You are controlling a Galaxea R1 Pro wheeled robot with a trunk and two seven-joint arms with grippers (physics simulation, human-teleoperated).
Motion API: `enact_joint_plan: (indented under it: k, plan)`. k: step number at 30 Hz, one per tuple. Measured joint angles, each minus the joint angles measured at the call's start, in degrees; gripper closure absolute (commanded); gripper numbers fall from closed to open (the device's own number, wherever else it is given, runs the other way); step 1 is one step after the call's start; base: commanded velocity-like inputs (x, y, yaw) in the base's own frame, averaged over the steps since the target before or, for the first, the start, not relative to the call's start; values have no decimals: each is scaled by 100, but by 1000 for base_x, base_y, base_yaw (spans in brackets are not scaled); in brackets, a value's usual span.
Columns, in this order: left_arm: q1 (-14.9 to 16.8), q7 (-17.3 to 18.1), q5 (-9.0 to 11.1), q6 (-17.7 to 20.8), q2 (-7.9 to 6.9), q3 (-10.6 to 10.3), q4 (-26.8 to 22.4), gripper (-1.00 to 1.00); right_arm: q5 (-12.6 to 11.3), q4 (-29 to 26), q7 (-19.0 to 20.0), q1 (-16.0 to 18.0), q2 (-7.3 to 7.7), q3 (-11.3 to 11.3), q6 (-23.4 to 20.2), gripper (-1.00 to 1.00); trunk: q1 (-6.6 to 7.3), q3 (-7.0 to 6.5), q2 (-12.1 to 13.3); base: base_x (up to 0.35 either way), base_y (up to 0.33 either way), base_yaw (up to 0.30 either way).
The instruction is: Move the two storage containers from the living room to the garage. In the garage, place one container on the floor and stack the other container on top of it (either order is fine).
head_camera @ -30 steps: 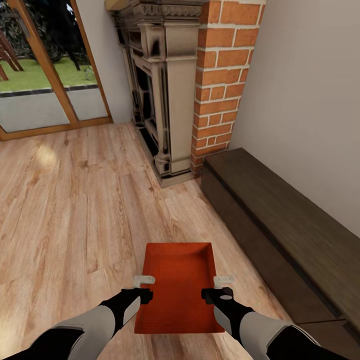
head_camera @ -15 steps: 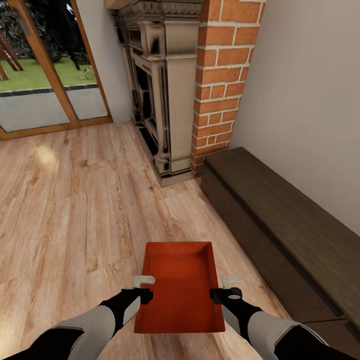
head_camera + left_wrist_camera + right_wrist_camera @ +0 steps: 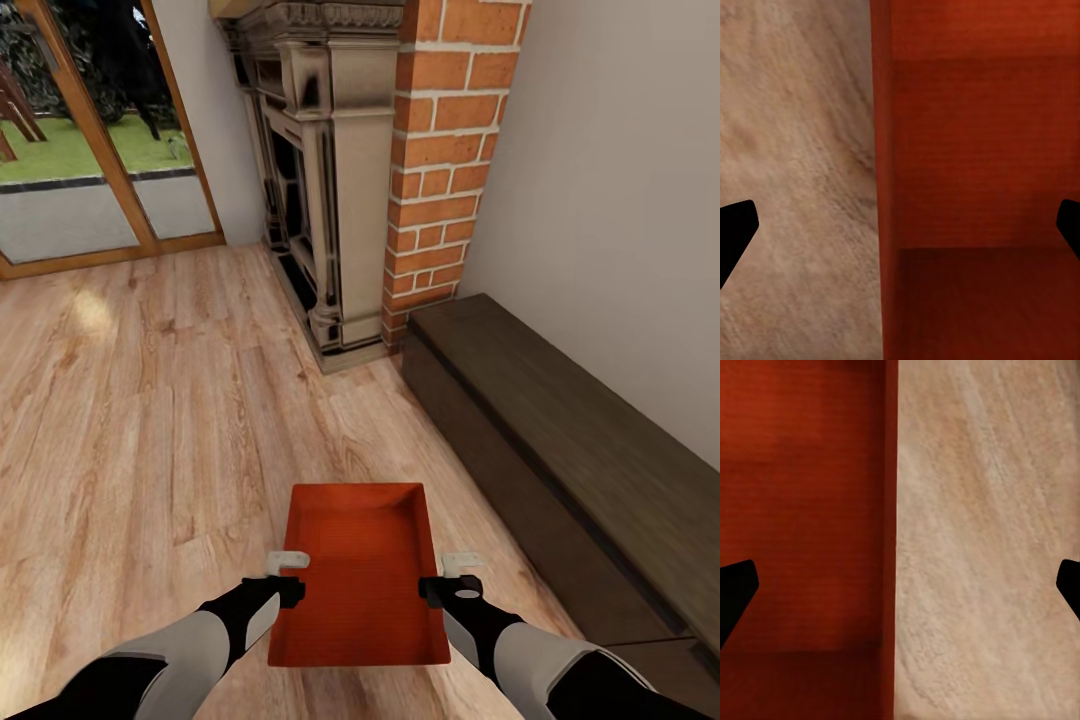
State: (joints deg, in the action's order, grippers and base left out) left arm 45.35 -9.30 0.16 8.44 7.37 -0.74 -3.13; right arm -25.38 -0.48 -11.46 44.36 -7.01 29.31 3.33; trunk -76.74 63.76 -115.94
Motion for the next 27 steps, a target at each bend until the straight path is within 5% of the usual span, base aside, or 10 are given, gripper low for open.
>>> enact_joint_plan:
  k: [27]
  plan:
    - [1, 0, 10, 0, -9, 3, 0, -100, 4, 0, 0, 0, 19, 0, 1, -100, -462, 377, -844, 0, 0, 0]
